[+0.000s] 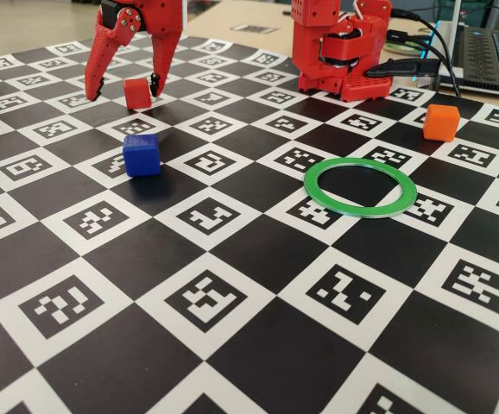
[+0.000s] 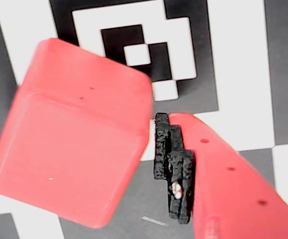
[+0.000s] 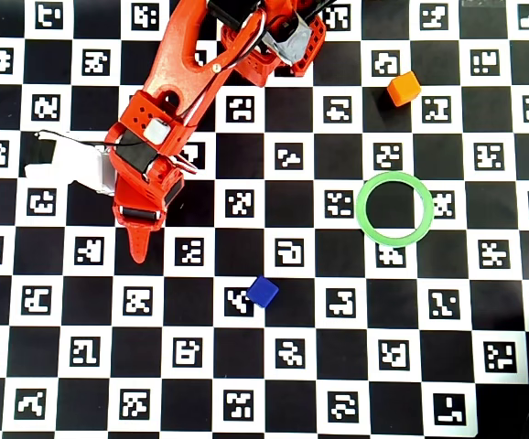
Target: Grab the red cube then put it in the green circle then put the blue cube on top and finally the orange cube on top
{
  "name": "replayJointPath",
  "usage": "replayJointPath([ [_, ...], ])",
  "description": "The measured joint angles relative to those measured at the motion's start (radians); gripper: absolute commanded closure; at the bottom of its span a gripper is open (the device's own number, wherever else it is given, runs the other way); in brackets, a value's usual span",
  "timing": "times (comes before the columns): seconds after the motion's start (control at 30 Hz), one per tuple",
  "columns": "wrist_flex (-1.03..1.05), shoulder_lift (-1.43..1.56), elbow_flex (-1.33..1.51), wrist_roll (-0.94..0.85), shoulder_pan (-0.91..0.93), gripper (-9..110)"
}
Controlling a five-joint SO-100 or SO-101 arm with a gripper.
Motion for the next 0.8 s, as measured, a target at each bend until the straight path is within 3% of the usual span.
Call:
replayJointPath([
  [0.8,-0.023,0.0,0.0,0.249,-0.005,54],
])
